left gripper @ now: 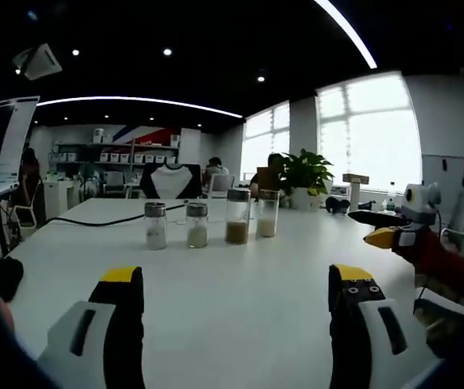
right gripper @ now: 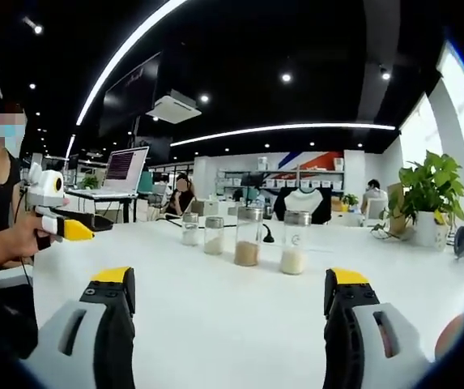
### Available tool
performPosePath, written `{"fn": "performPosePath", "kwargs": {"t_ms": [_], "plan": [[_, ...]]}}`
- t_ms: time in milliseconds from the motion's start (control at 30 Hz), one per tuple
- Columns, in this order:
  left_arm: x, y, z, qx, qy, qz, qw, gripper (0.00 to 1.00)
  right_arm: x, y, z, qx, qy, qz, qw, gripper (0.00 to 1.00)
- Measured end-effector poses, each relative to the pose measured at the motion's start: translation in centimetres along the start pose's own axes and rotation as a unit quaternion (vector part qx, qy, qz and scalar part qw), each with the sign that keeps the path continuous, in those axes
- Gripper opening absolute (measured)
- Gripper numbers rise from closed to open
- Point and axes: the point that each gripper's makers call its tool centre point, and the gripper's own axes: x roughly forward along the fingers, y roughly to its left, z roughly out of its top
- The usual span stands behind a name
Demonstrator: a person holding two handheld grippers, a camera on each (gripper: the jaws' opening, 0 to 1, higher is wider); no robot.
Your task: Rotate the seasoning bottle until the label or dispensing opening points toward the visible target arrow and the bottle remains upright within the marked orientation range
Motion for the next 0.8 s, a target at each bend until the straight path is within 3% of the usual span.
{"fn": "performPosePath", "kwargs": {"t_ms": [100, 233, 267, 300, 467, 567, 633, 733, 800], "plan": [[0.1, -0.2, 0.0, 0.001, -0.003, -0.002, 1.0, 1.0, 0.0, 0.2, 0.4, 0.008, -0.008, 0.01, 0.9999, 0.99], [0.2, -0.4, -0.1, 0.006, -0.002, -0.005, 1.0, 1.0, 0.1, 0.1, 0.7, -0.013, -0.008, 0.002, 0.9999, 0.99], [0.2, -0.8, 0.4, 0.008, -0.02, -0.015, 0.9997, 1.0, 0.1, 0.2, 0.8, -0.015, -0.011, 0.005, 0.9998, 0.99], [0.1, -0.7, 0.4, 0.003, -0.019, -0.014, 0.9997, 1.0, 0.2, 0.3, 0.8, -0.015, -0.011, 0.009, 0.9998, 0.99], [-0.1, -0.3, 0.2, 0.005, -0.019, -0.01, 0.9998, 1.0, 0.5, 0.5, 0.4, -0.012, 0.001, 0.01, 0.9999, 0.99], [-0.2, -0.2, -0.3, -0.009, -0.004, -0.015, 0.9998, 1.0, 0.9, 0.9, -0.5, -0.006, 0.023, 0.02, 0.9995, 0.99], [-0.2, -0.1, -0.5, -0.007, -0.001, -0.01, 0.9999, 1.0, 1.0, 1.8, -0.9, 0.009, 0.03, 0.045, 0.9985, 0.96], [-0.3, 0.0, -0.7, -0.013, 0.005, -0.01, 0.9999, 1.0, 1.1, 1.7, -0.7, 0.007, 0.025, 0.042, 0.9988, 0.95], [-0.4, 0.1, -0.8, -0.039, 0.007, -0.015, 0.9991, 1.0, 1.2, 1.7, -0.5, 0.002, 0.027, 0.037, 0.999, 0.96]]}}
